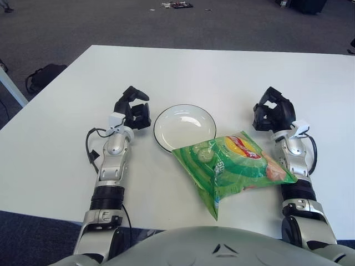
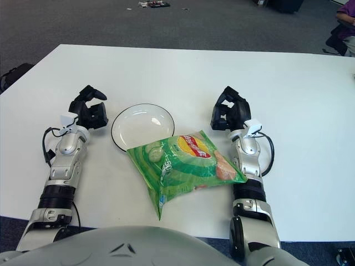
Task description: Put the snack into the plate.
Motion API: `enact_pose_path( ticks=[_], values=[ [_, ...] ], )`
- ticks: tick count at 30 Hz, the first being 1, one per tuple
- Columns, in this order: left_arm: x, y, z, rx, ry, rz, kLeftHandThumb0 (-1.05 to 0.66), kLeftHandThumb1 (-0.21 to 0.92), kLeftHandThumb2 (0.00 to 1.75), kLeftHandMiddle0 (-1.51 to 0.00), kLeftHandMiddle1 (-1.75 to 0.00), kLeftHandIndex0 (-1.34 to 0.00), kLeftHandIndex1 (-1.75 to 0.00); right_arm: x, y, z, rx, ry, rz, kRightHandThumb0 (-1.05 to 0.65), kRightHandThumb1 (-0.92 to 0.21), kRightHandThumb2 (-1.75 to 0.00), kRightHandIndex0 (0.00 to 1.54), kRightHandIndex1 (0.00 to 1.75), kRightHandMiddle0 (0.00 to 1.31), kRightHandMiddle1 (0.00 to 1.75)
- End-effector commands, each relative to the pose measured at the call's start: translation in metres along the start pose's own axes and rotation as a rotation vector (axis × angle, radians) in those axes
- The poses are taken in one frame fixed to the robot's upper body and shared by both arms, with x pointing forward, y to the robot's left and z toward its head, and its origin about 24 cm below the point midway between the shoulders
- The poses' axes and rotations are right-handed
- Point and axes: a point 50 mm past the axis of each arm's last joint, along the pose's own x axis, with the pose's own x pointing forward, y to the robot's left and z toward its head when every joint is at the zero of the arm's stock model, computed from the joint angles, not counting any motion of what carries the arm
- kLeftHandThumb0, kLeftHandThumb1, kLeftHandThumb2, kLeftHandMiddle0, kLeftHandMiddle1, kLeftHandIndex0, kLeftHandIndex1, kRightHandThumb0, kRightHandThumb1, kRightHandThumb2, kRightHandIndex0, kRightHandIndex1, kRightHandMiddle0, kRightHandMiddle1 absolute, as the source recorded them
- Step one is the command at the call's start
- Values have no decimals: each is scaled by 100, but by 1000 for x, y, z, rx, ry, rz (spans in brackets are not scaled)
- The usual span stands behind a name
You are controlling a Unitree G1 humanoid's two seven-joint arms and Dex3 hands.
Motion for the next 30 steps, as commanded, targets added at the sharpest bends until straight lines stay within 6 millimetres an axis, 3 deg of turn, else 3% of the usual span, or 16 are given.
enact_pose_path(
  ticks=[1, 30],
  values=[
    [-23, 3, -31, -22, 126, 27, -44, 44, 116, -121, -175, -51, -175, -46, 5, -48, 78, 208, -61, -55, -16, -151, 129, 175, 75, 175],
    [-21, 3, -30, -20, 122, 26, -44, 44, 116, -121, -175, -51, -175, -44, 1, -49, 139, 235, -130, -54, -19, -148, 125, 175, 72, 175]
  ],
)
